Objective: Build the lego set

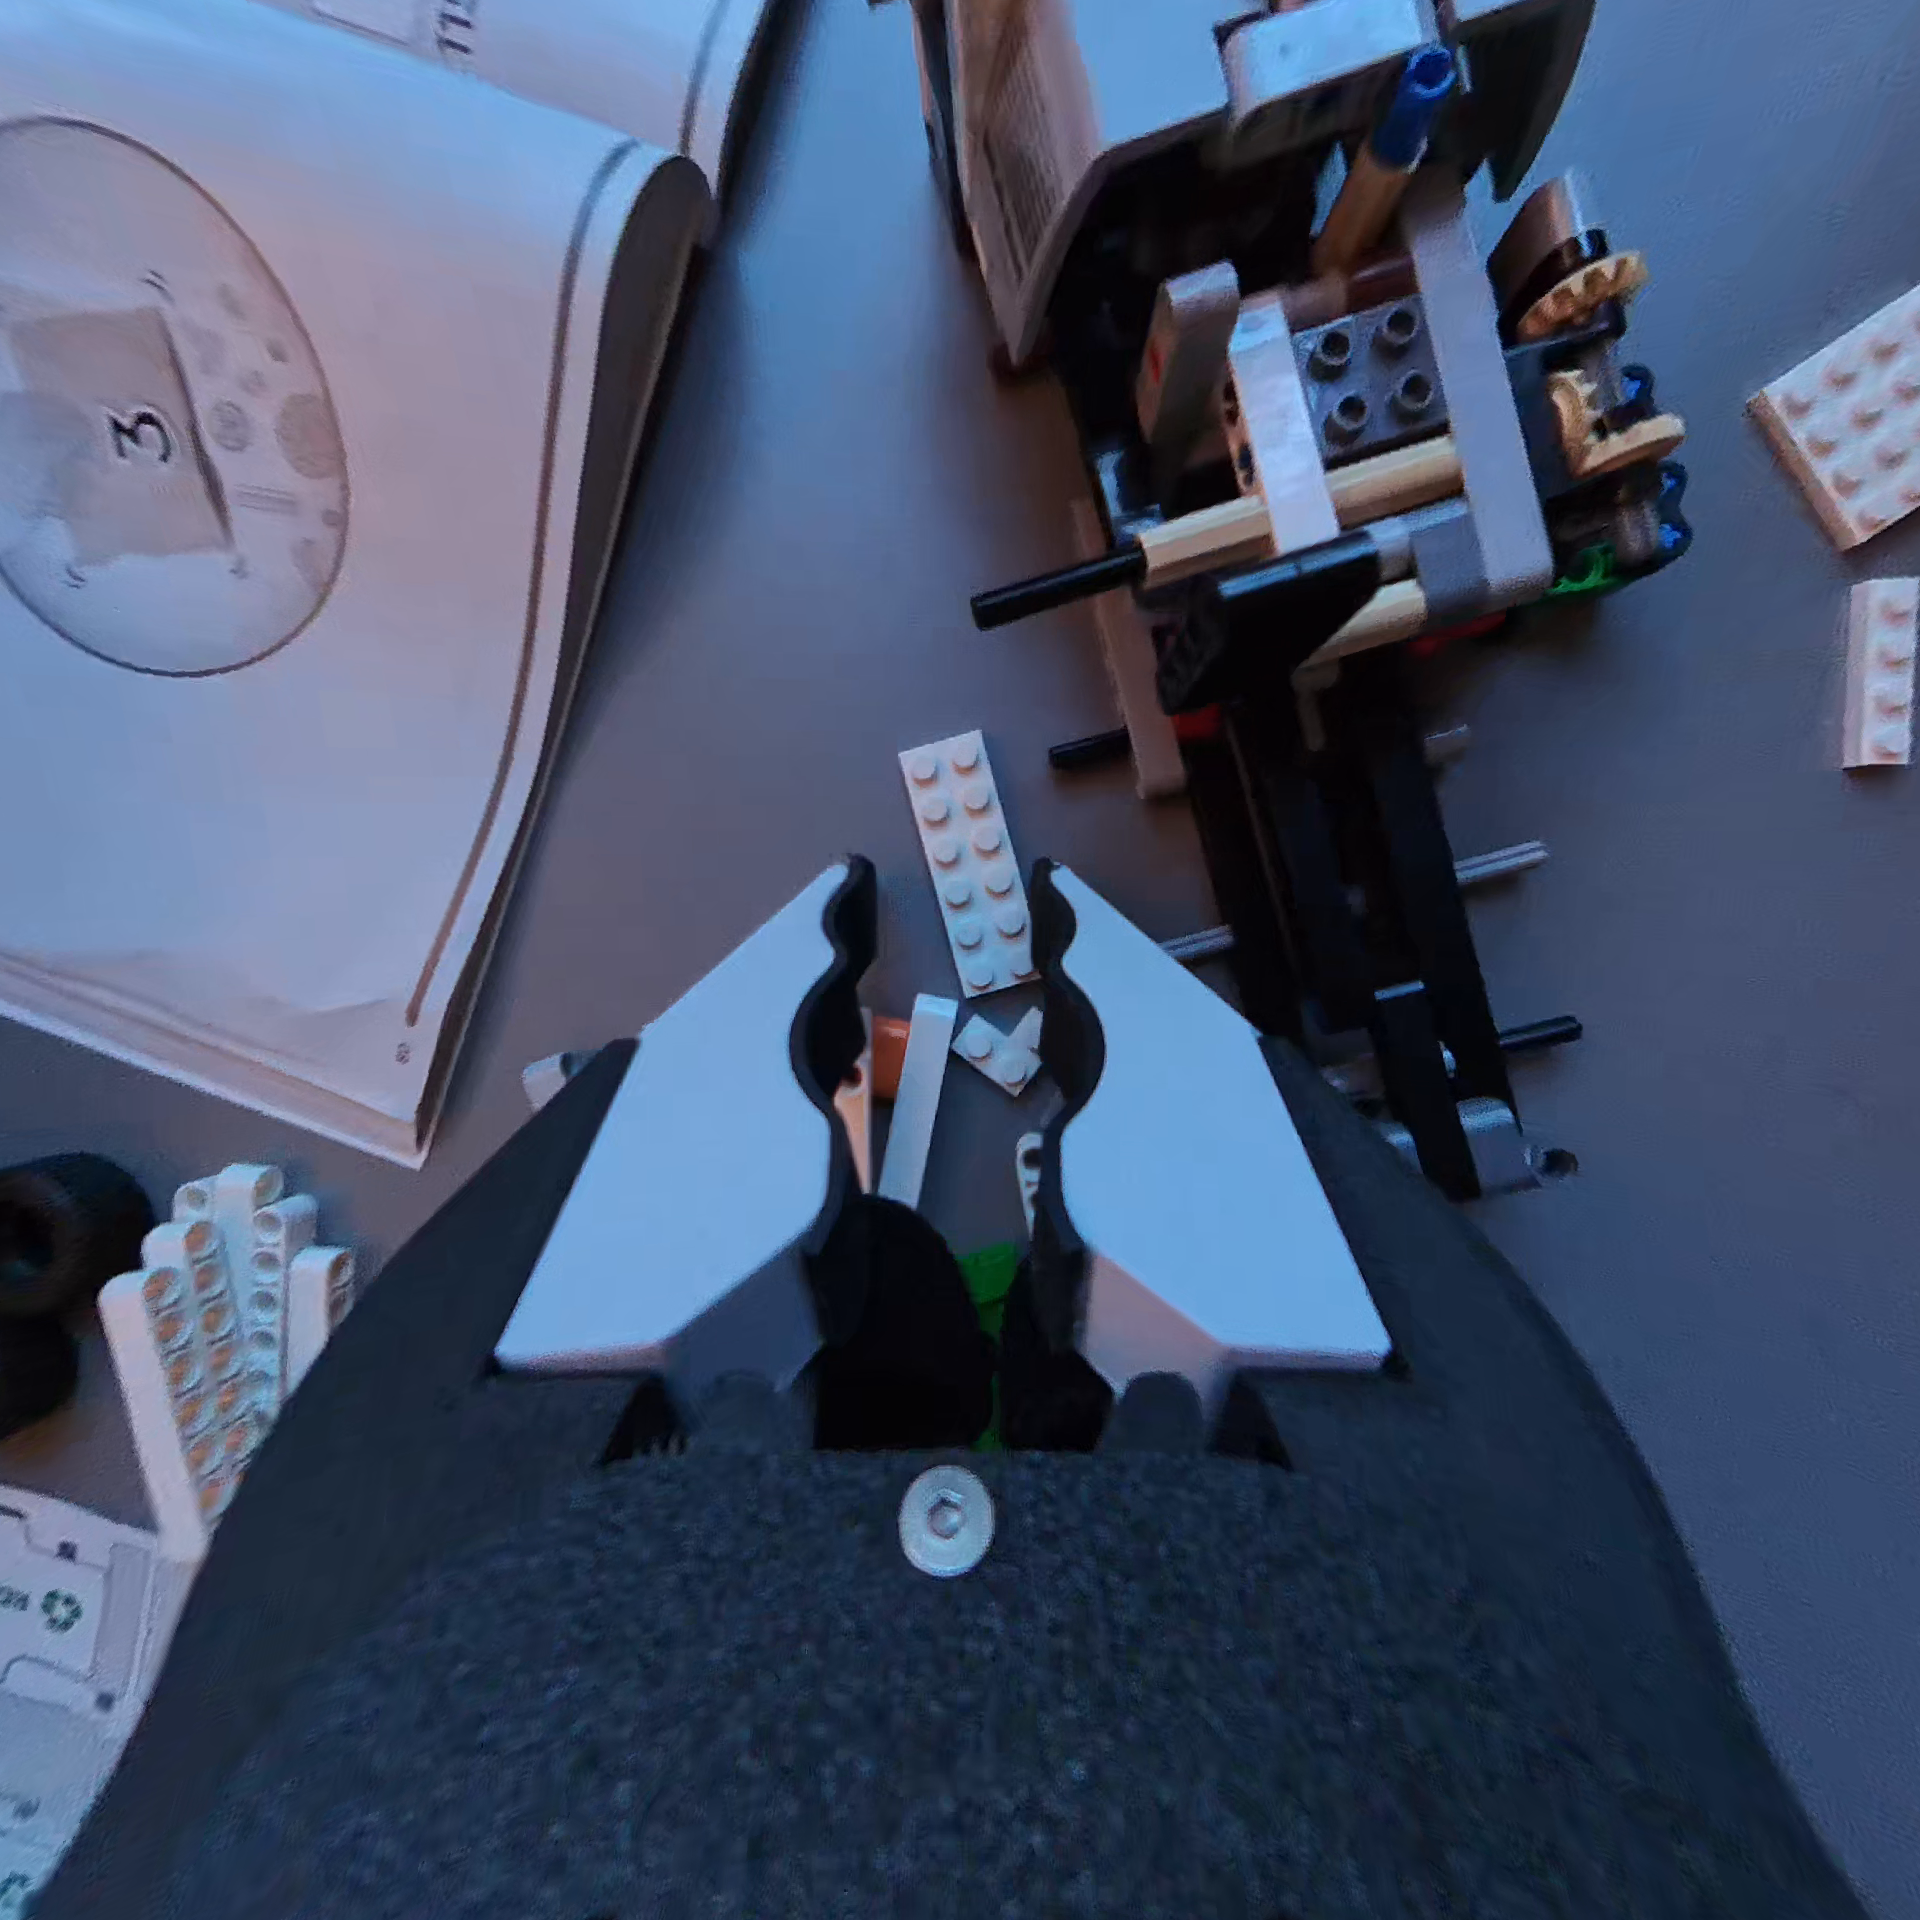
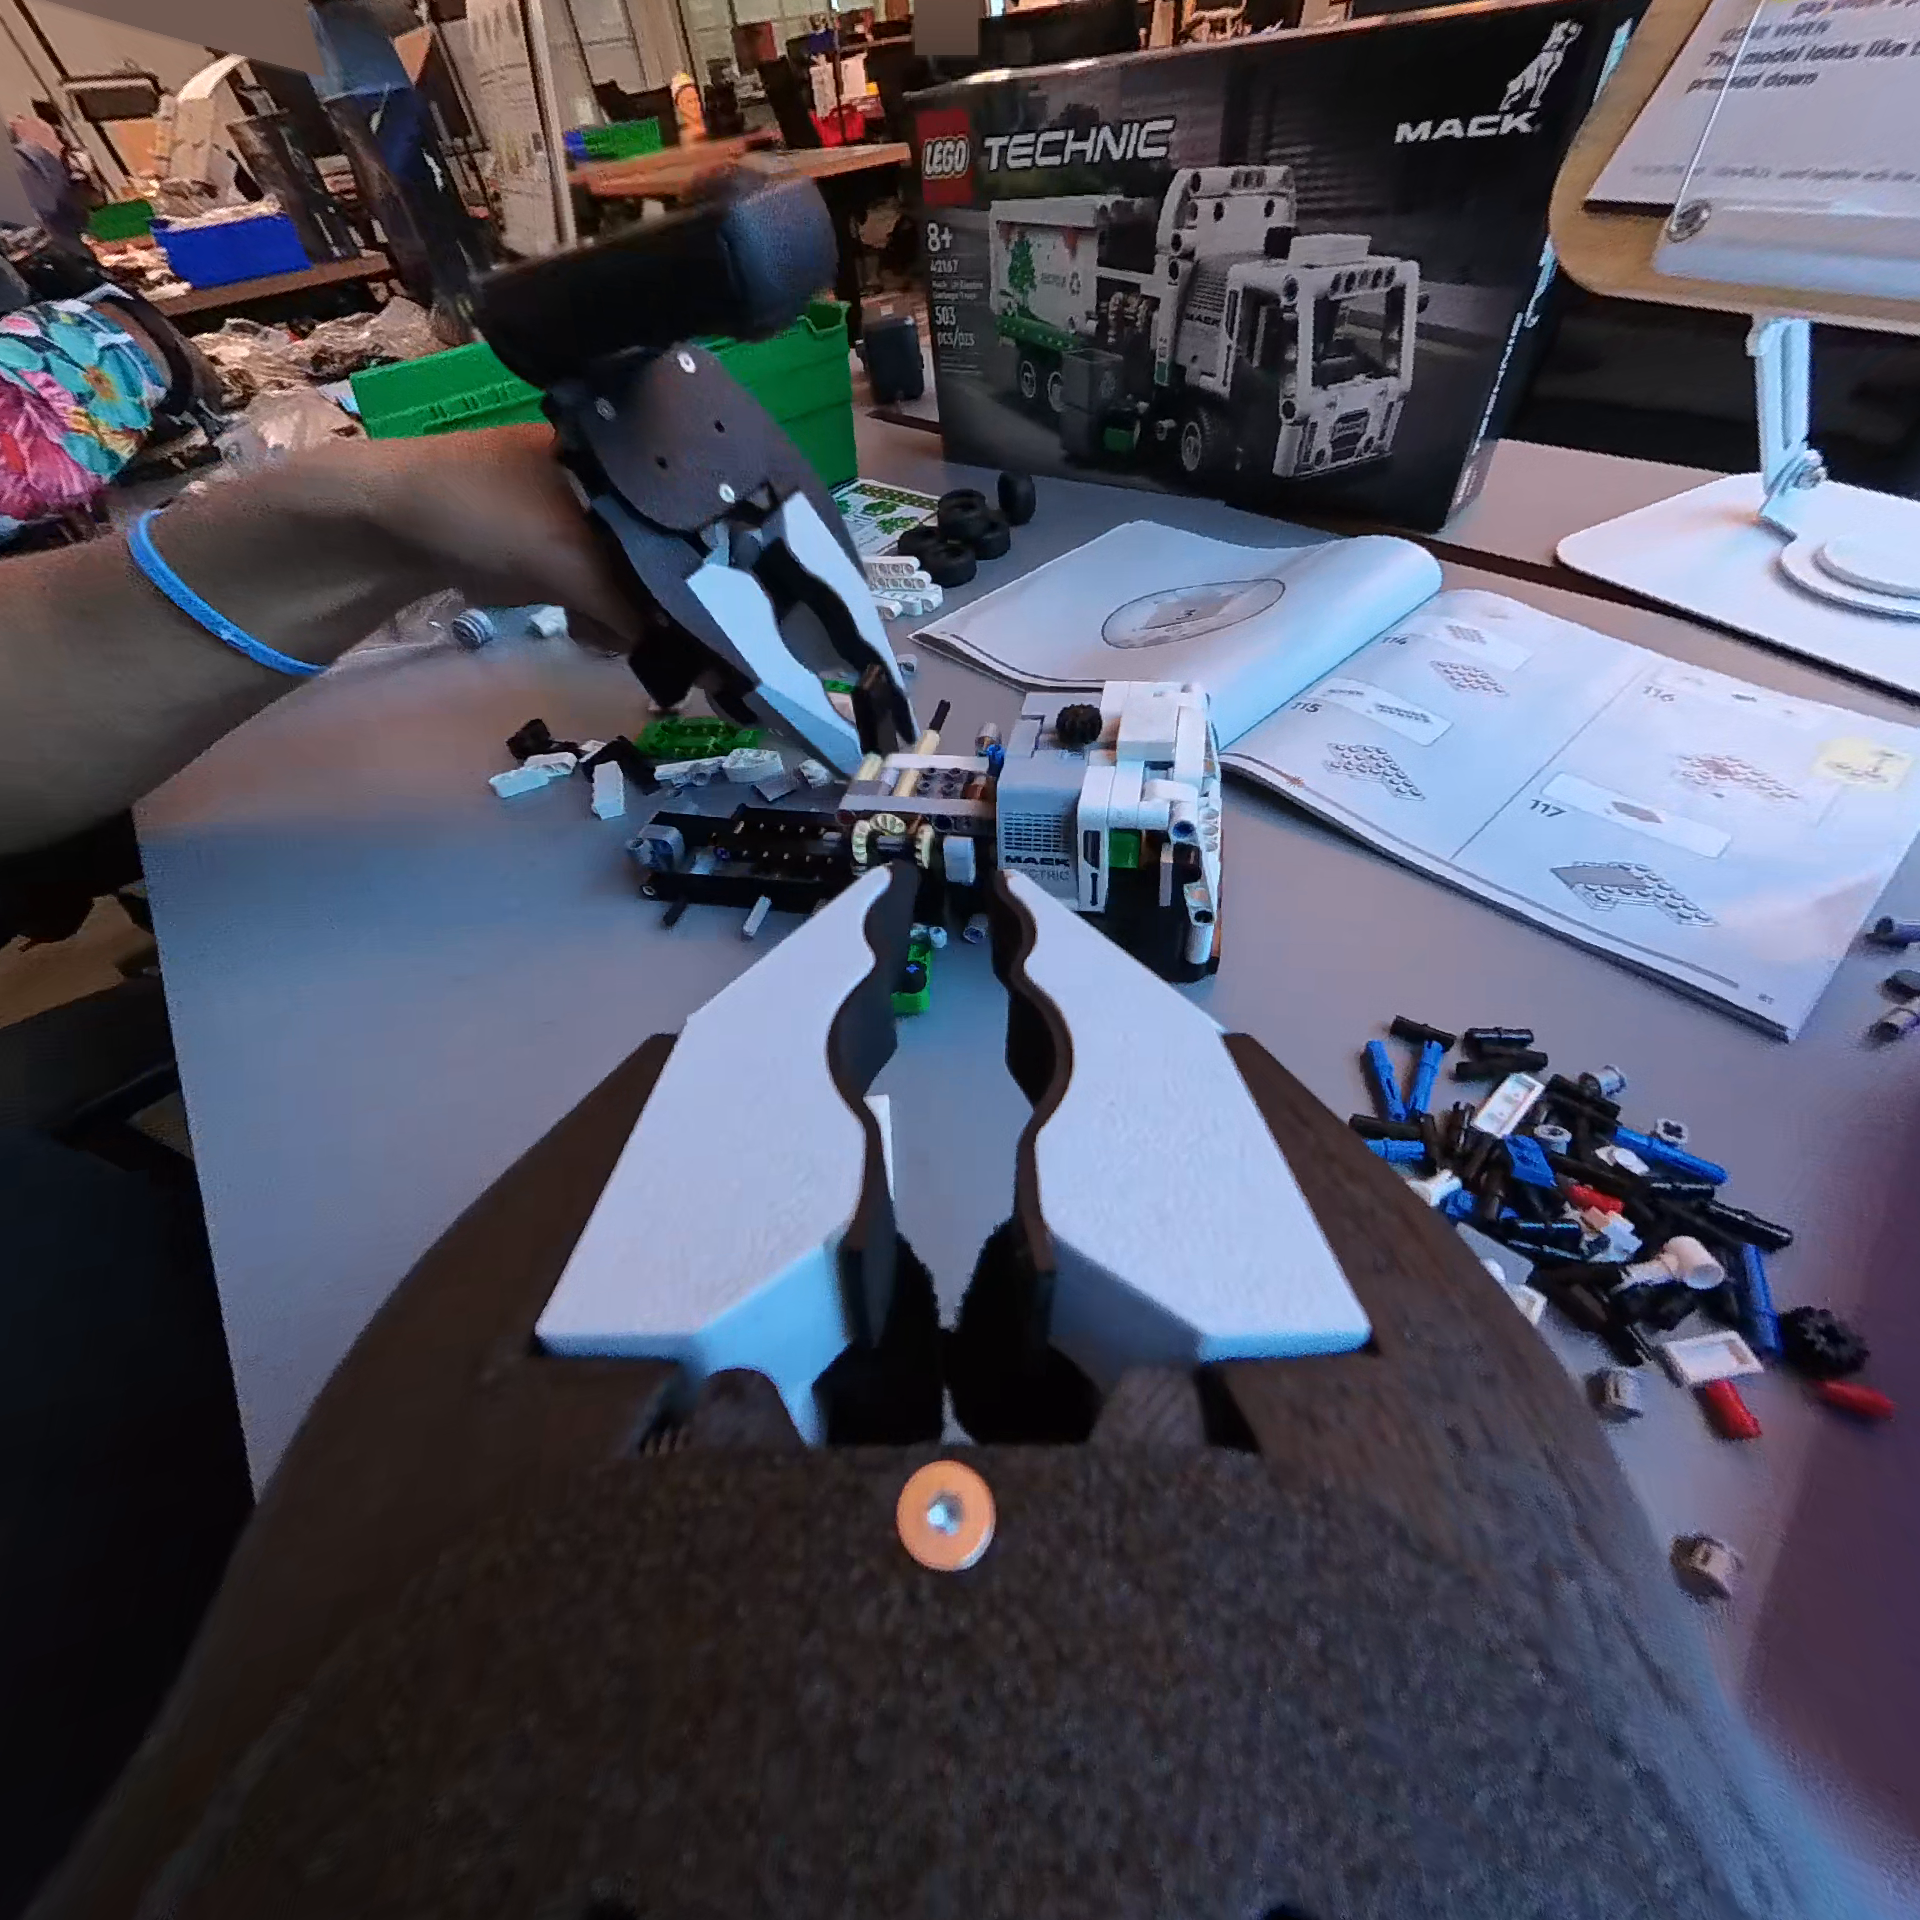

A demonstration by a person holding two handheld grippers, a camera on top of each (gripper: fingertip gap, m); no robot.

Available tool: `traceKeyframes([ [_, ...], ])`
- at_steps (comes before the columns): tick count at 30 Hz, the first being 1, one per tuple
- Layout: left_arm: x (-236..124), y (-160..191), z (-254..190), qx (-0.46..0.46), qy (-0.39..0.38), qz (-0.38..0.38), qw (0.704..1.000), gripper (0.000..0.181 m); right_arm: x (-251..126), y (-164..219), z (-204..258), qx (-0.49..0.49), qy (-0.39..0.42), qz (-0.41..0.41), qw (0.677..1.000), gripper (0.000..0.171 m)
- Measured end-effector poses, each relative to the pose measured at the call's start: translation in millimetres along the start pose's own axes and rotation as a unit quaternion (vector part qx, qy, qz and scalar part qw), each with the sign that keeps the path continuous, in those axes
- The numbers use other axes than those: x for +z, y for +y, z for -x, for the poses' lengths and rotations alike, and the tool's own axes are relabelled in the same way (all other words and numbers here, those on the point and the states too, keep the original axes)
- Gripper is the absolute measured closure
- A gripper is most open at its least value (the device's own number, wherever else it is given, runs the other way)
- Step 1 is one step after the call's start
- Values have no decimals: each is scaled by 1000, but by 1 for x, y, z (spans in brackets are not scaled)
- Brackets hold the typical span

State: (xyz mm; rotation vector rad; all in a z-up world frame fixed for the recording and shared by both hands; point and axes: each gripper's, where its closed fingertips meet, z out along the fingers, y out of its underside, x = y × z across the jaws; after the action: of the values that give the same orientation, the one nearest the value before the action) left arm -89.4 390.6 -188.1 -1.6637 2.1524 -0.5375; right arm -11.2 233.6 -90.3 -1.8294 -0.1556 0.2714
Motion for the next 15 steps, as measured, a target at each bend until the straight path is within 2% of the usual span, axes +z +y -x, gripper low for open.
traceKeyframes([
  [3, 3, -1, -3, -2, 5, -3, 1000, 157, -4, 2, -1, 0, 8, 3, 1000, 158],
  [5, 3, -1, -7, 5, 3, -6, 1000, 166, -6, 3, -3, -3, 14, 6, 1000, 158],
  [10, -1, -2, -8, 3, -21, -25, 999, 167, -6, 6, -10, -5, 17, 17, 1000, 158],
  [12, -14, -7, -3, -18, -39, -55, 998, 167, -5, 4, -10, -6, 13, 17, 1000, 158],
  [15, -54, -21, -4, -42, -73, -118, 989, 167, -3, -1, -4, -7, -2, 19, 1000, 158],
])
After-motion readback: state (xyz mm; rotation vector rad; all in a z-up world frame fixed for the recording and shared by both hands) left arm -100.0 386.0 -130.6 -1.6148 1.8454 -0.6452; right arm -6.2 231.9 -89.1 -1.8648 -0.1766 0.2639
